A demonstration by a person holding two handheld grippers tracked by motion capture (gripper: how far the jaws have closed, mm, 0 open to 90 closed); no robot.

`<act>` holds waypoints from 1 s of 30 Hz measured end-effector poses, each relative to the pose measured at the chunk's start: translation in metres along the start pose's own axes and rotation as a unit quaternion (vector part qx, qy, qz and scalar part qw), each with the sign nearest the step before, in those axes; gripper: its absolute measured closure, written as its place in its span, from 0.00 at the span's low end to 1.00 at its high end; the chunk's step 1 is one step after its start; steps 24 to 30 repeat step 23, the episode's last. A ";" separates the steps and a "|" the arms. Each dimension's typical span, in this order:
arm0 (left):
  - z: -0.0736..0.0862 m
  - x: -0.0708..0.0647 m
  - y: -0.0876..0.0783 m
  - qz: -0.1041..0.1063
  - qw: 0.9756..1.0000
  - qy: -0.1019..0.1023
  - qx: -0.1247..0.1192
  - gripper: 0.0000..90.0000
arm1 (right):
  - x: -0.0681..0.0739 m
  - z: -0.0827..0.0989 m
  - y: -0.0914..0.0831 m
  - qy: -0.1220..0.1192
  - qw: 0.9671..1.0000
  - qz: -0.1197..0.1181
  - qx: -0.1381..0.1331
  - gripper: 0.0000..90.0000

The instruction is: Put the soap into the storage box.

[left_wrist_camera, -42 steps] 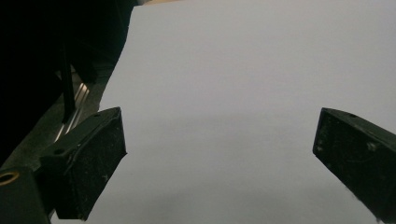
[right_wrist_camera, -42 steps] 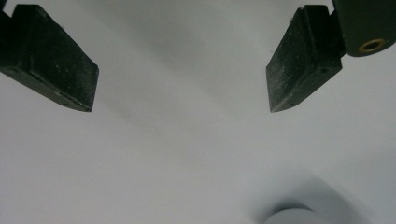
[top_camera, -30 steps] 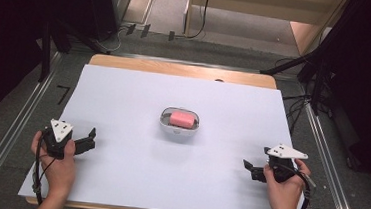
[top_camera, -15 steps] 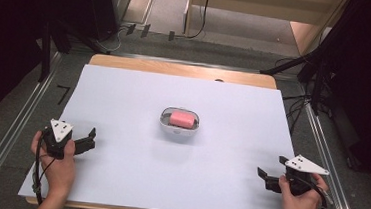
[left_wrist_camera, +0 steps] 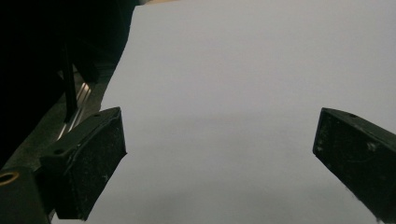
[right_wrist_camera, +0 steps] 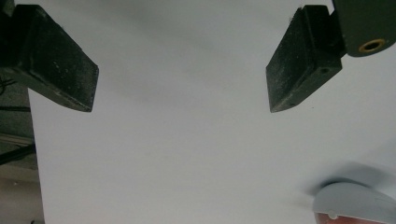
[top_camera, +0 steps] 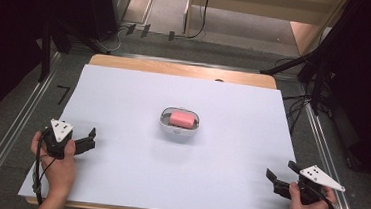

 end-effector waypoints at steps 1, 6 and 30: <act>0.000 0.000 0.000 0.000 1.000 0.000 0.000 0.03 | 0.000 0.000 0.000 -0.001 1.000 0.000 -0.002 0.11; 0.000 0.000 0.000 0.000 1.000 -0.001 0.001 0.03 | -0.006 0.009 0.003 0.014 1.000 0.010 -0.006 0.11; 0.001 0.000 0.003 0.001 1.000 0.002 0.016 0.03 | -0.001 0.012 0.005 -0.025 0.998 0.056 -0.012 0.15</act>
Point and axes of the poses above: each handheld gripper's, and its own axes: y roughly forward along the jaws, z roughly out of its underside, x roughly to its left, the point moved 6 cm from there along y, roughly forward along the jaws, and after that the axes turned 10 degrees about y, right-handed, at the moved point
